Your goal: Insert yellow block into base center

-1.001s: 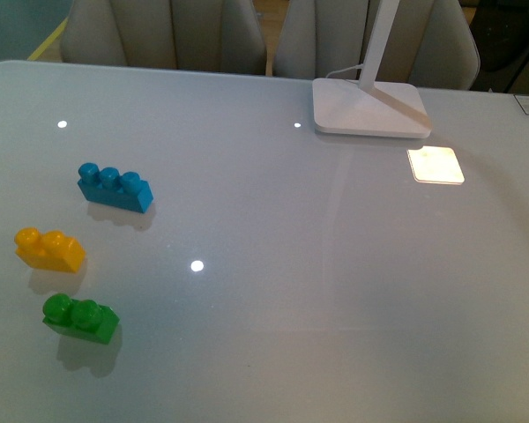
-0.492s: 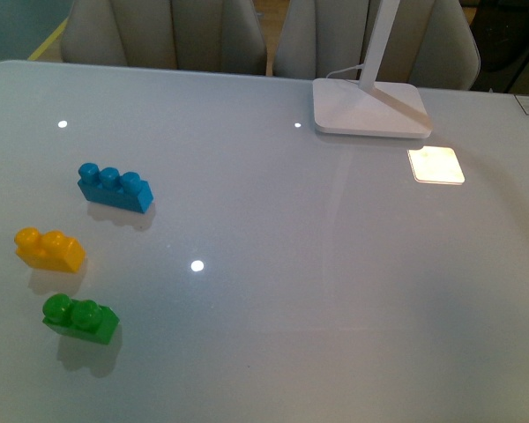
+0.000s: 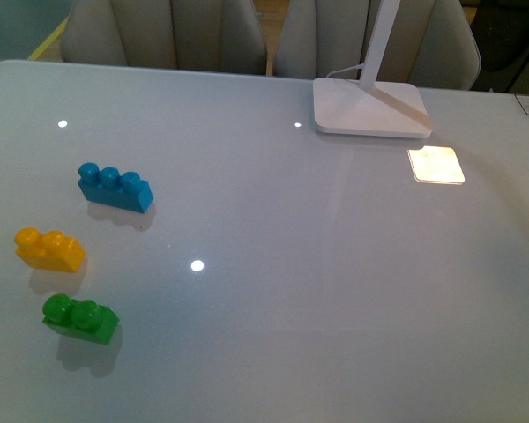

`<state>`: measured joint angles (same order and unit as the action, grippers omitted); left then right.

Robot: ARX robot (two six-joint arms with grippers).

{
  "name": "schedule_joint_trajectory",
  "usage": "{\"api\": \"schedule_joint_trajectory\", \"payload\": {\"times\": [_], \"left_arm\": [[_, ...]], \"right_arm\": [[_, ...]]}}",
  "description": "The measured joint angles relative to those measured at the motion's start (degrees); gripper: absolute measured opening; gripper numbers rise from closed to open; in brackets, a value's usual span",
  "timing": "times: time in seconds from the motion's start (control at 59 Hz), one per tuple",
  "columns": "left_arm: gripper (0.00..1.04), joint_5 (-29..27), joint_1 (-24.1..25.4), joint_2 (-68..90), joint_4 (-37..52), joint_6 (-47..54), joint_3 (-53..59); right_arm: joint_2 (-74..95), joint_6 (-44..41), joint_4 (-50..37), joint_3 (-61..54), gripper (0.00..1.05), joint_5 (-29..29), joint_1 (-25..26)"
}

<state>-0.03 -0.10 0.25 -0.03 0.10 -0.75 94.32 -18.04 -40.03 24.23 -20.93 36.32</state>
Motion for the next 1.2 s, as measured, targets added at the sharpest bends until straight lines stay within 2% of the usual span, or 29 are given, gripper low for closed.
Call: {"api": "schedule_joint_trajectory", "payload": {"times": [0.288,0.627,1.204], "left_arm": [[0.97,0.0,0.0,0.0,0.0,0.0,0.0],[0.97,0.0,0.0,0.0,0.0,0.0,0.0],[0.97,0.0,0.0,0.0,0.0,0.0,0.0]], "right_arm": [[18.3,-9.6,6.2,11.3,0.96,-6.8,2.8],[29.9,-12.7,13.5,25.4,0.96,-11.1,4.0],[38.3,-14.2,17.3,36.2,0.96,-9.1,12.8]]}}
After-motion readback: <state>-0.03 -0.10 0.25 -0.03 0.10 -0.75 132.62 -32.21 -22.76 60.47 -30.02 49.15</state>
